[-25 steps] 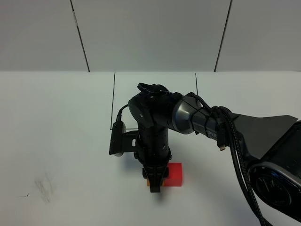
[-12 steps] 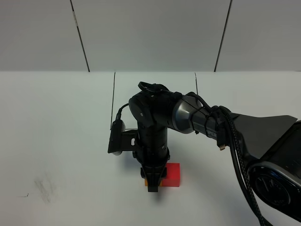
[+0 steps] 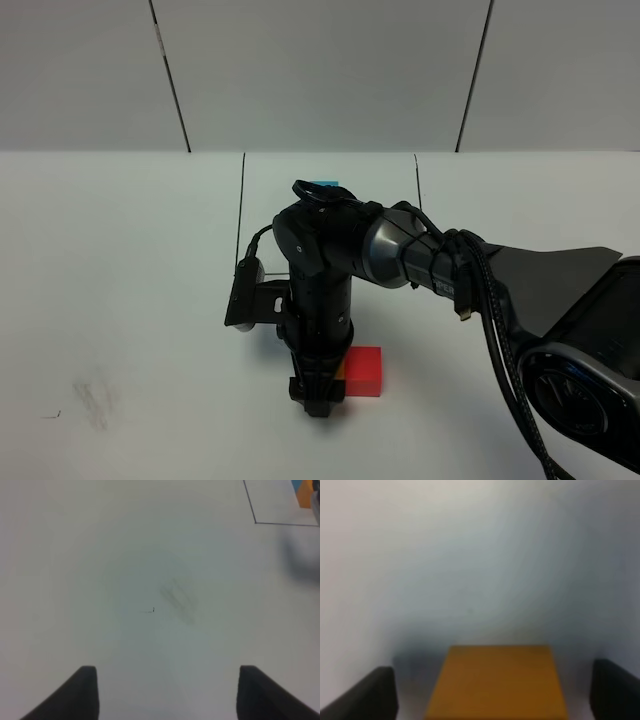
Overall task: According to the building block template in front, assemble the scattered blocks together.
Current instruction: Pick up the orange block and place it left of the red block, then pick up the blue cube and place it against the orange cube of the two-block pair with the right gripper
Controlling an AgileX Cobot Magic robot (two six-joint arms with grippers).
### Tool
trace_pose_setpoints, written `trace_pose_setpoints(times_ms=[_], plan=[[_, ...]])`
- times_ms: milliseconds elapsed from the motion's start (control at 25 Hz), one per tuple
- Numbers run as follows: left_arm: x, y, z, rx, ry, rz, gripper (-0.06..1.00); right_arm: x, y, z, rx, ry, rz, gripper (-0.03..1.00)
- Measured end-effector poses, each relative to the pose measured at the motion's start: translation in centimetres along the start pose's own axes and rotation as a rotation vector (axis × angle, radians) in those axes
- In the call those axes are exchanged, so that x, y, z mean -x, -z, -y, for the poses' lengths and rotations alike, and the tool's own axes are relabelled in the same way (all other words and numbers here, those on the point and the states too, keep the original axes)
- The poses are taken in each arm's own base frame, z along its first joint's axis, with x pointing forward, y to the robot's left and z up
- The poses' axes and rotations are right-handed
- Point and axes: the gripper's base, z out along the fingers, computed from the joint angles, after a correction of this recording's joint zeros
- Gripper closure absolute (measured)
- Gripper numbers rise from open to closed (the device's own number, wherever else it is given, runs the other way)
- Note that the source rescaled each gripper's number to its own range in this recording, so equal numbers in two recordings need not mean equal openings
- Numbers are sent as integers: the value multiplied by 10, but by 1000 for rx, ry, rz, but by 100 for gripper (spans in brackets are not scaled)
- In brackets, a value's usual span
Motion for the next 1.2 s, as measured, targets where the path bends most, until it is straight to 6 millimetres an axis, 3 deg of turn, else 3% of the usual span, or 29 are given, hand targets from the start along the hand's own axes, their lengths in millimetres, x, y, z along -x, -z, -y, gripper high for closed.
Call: trace_pose_setpoints(times_ms=[120,200,440,600,680,800,920,1040,1200], plan=[[0,0,0,0,0,0,63,-2,7,2,-38,-20,-16,17],[0,0,0,0,0,0,63,-4,21,4,-70,-57,-11,17],[0,0,0,0,-1,0,63,-28,110,3,-133,-388,99,18],[0,0,0,0,-1,0,63,-63,166,15,-232,-695,200,18],[0,0,0,0,-2,0,63,-94,178,28,-285,-850,201,18],[0,0,0,0,-2,0,63,-156,175,50,-314,-1058,139,18],[0,0,0,0,-2,0,63,-206,158,55,-291,-1188,41,18],[0,0,0,0,-2,0,63,-233,142,50,-274,-1265,-17,19],[0,0,0,0,-2,0,63,-249,119,52,-307,-1345,54,19]])
